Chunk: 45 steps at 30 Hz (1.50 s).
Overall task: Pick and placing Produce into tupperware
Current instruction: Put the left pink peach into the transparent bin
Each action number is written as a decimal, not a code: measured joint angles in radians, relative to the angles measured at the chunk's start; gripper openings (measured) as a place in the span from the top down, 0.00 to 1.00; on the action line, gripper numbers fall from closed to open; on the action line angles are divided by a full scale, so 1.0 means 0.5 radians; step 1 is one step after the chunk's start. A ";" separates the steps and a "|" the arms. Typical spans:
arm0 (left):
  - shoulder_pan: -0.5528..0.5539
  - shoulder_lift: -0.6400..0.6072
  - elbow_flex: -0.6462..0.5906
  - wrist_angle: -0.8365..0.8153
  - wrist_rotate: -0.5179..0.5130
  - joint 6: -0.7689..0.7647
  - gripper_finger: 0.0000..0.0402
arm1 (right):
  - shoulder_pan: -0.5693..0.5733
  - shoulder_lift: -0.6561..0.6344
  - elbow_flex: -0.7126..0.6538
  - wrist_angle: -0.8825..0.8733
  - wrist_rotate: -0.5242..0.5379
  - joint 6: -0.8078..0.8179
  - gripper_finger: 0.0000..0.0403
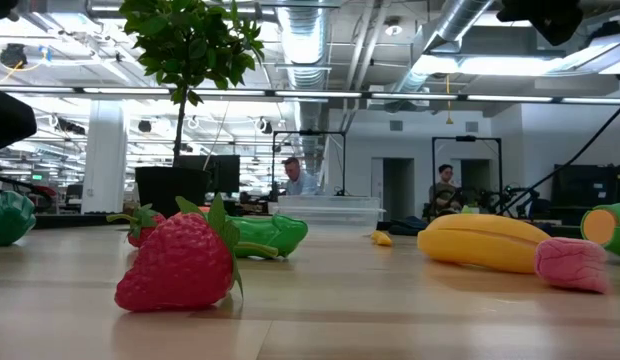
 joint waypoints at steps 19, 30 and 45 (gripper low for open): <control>0.023 0.111 0.000 0.112 0.112 0.356 0.40 | 0.000 0.000 -0.001 -0.002 0.009 0.001 0.77; 0.034 0.123 0.002 0.088 0.070 0.283 0.57 | -0.005 0.000 -0.001 -0.003 0.011 -0.001 0.77; 0.058 0.069 -0.005 0.083 0.004 0.156 0.76 | -0.005 0.000 -0.001 -0.003 0.011 0.000 0.77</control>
